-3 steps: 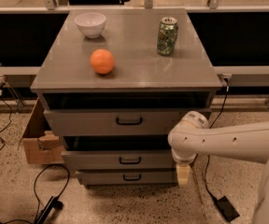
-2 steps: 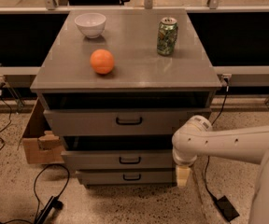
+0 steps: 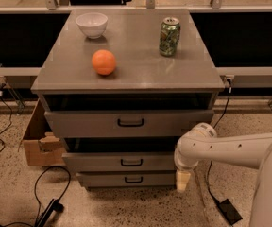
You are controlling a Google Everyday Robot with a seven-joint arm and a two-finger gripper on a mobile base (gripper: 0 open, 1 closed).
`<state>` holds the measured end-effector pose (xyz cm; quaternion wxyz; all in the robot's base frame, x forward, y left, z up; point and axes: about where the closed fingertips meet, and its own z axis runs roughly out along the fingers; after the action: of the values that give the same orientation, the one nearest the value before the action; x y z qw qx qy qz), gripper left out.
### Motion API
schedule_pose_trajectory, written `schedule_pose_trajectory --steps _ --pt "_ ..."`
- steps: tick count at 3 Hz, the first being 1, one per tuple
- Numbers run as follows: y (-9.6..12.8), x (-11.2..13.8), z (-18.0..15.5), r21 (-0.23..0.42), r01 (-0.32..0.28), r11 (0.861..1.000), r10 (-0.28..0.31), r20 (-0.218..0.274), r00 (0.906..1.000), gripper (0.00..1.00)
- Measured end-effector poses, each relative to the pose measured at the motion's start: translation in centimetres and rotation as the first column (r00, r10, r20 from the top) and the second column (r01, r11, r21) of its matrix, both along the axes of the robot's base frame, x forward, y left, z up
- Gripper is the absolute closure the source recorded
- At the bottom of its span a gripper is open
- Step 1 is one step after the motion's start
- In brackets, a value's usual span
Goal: Open middle drawer
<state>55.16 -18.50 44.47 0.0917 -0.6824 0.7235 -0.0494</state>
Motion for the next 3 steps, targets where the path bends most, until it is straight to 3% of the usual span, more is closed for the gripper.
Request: schedule_pose_trajectory --steps 1,2,3 --pt "0.4 0.5 -1.6 -0.020 -0.015 1.000 0.015 -0.032 0.9994 0.00" --pt "0.8 1.5 -3.3 -0.029 -0.033 0.999 0.032 -0.059 0.9978 0.18" --pt "1.2 1.5 -3.4 -0.077 -0.054 0.996 0.048 -0.082 0.9955 0.43"
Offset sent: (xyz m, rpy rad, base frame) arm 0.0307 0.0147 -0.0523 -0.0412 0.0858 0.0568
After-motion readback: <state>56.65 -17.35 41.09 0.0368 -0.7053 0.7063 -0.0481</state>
